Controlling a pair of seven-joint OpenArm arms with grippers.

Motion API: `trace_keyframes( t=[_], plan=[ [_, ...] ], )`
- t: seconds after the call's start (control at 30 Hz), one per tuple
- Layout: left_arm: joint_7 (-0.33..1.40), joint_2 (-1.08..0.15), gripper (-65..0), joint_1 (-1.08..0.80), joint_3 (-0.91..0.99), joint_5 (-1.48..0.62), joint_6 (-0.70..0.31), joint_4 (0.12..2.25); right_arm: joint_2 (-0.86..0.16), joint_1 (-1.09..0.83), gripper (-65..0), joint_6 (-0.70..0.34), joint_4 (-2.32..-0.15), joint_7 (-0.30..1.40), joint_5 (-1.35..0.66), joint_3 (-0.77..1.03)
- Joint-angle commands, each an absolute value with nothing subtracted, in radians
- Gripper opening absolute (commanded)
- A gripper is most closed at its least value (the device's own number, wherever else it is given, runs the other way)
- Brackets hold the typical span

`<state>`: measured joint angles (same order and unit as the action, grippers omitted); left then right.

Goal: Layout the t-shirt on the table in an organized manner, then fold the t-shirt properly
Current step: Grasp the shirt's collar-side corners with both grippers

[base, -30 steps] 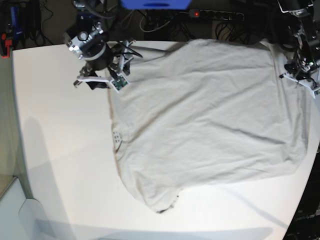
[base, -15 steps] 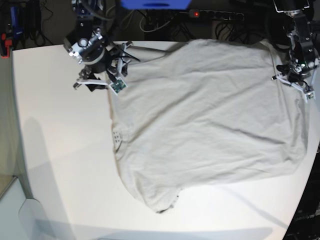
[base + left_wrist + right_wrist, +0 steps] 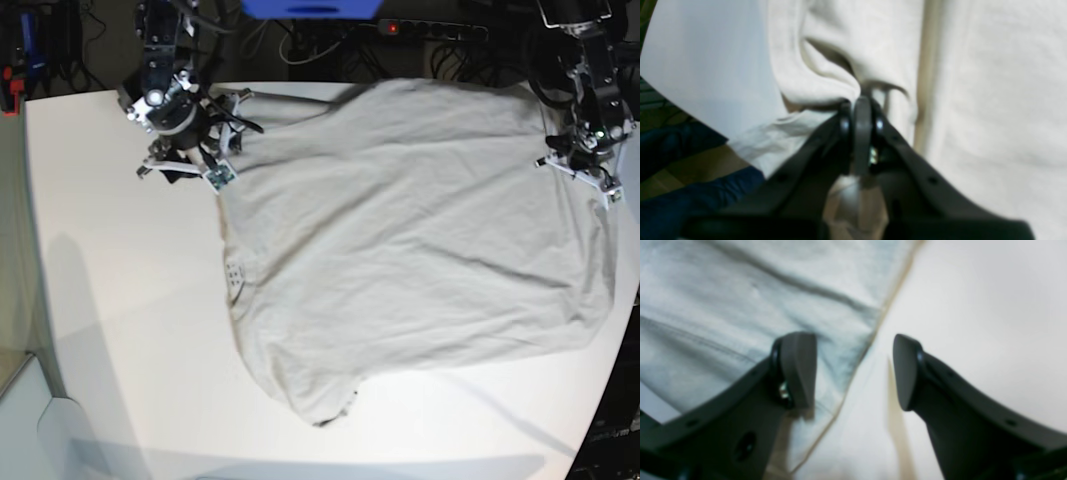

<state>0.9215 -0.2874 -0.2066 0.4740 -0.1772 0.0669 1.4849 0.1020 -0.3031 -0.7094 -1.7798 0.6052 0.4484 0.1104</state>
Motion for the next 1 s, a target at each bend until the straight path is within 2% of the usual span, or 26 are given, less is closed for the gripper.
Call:
trace_keyframes(
  t=[0.0,0.23,0.3,0.4,0.6,0.63,0.97],
  plan=[
    [0.97,-0.282,-64.6,-0.213,0.467,-0.217,0.059,1.483,0.104,-0.311,-27.9,-0.698,-1.771,0.624,0.463,0.108],
    [0.97,-0.262,-64.6,-0.209,0.467,-0.225,0.059,1.504,0.102,-0.309,-28.3,-0.698,-1.704,0.624,0.463,0.107],
    [0.97,-0.254,-64.6,-0.209,0.467,-0.226,0.059,1.527,0.096,-0.308,-30.7,-0.698,-1.704,0.624,0.463,0.107],
    [0.972,-0.234,-64.6,-0.209,0.467,-0.217,0.059,1.56,0.094,-0.3,-39.8,-0.698,-1.704,0.624,0.464,0.108],
    [0.972,-0.228,-64.6,-0.211,0.467,-0.226,0.059,1.584,0.091,-0.305,-63.2,-0.698,-1.705,0.624,0.464,0.107],
    [0.972,-0.228,-64.7,-0.211,0.467,-0.228,0.059,1.584,0.091,-0.305,-65.0,-0.698,-1.709,0.624,0.466,0.11],
    [0.974,-0.139,-64.7,-0.205,0.467,-0.228,0.059,1.722,0.07,-0.298,-65.0,-0.698,-1.903,0.624,0.466,0.189]
  ],
)
